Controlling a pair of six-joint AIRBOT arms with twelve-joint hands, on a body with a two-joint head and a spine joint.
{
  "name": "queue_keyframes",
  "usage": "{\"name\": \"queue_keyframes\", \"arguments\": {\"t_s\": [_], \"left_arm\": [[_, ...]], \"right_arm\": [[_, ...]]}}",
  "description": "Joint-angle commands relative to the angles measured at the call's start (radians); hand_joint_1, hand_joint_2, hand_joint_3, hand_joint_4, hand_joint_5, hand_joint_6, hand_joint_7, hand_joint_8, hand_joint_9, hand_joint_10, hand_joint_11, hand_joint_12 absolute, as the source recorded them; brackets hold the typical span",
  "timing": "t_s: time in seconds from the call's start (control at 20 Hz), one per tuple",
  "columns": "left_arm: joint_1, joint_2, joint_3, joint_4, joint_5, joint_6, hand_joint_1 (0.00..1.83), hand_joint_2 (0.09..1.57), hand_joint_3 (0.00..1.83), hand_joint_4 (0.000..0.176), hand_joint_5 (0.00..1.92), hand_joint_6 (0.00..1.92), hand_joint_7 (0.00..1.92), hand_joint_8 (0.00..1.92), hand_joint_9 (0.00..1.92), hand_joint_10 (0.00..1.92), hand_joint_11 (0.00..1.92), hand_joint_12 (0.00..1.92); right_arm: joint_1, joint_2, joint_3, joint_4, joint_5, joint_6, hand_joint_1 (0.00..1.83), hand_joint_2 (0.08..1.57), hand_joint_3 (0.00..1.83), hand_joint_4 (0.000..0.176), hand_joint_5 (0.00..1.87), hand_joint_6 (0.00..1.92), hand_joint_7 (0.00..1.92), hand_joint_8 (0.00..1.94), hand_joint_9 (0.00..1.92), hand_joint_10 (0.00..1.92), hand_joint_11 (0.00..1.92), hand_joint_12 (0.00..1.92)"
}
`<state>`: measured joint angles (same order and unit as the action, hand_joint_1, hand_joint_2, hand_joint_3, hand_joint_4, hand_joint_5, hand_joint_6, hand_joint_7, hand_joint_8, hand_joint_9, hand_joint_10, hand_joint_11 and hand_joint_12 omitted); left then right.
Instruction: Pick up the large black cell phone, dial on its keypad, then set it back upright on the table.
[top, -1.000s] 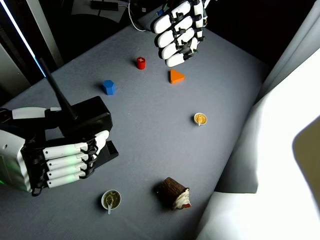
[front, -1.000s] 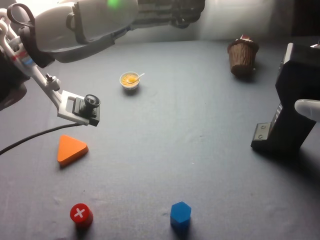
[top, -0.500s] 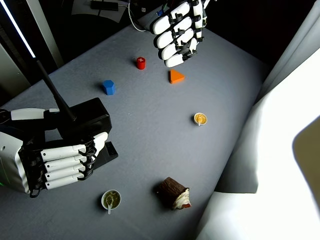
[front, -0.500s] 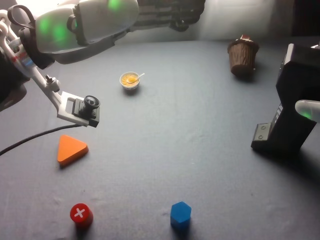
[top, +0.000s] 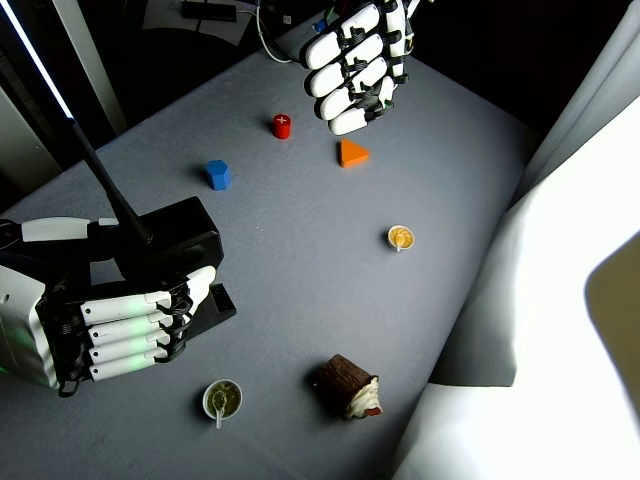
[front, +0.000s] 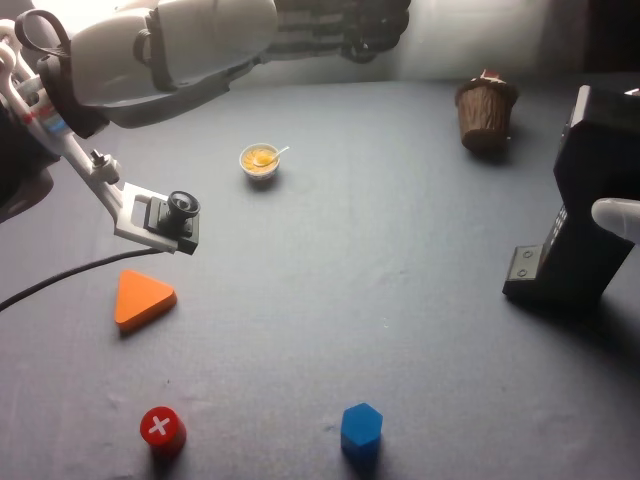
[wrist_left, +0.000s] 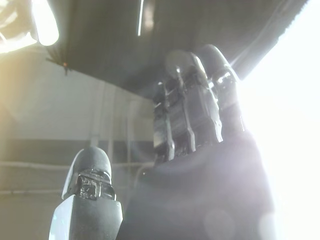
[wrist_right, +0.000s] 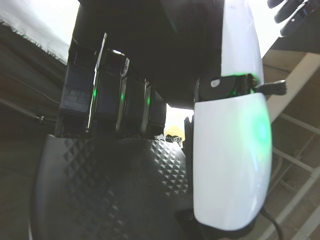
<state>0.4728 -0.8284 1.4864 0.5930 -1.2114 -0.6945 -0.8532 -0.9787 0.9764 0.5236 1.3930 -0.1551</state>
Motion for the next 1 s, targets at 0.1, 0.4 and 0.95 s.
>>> {"name": "queue_keyframes", "arguments": {"t_s": [0.1, 0.4, 0.95], "left_arm": [[-0.017, 0.004, -0.007, -0.074, -0.096, -0.009, 0.01, 1.2, 0.0, 0.0, 0.36, 0.0, 0.38, 0.0, 0.37, 0.0, 0.0, 0.94], [-0.017, 0.005, -0.007, -0.075, -0.096, -0.009, 0.05, 1.19, 0.0, 0.0, 0.36, 0.0, 0.39, 0.0, 0.38, 0.0, 0.0, 0.94], [-0.017, 0.005, -0.012, -0.075, -0.096, -0.009, 0.03, 1.2, 0.0, 0.0, 0.36, 0.01, 0.38, 0.0, 0.36, 0.0, 0.01, 0.95]], "right_arm": [[-0.001, 0.011, 0.006, -0.011, 0.135, 0.018, 1.49, 1.1, 0.0, 0.0, 0.92, 0.88, 0.93, 0.97, 0.92, 1.08, 0.95, 1.45], [-0.001, 0.011, 0.006, -0.011, 0.135, 0.018, 1.18, 1.2, 0.0, 0.0, 0.77, 1.23, 0.87, 1.24, 0.87, 0.55, 0.73, 1.13], [-0.001, 0.011, 0.008, -0.011, 0.135, 0.018, 0.91, 1.02, 0.0, 0.0, 0.46, 0.0, 0.44, 0.0, 0.48, 0.0, 0.14, 1.08]]}}
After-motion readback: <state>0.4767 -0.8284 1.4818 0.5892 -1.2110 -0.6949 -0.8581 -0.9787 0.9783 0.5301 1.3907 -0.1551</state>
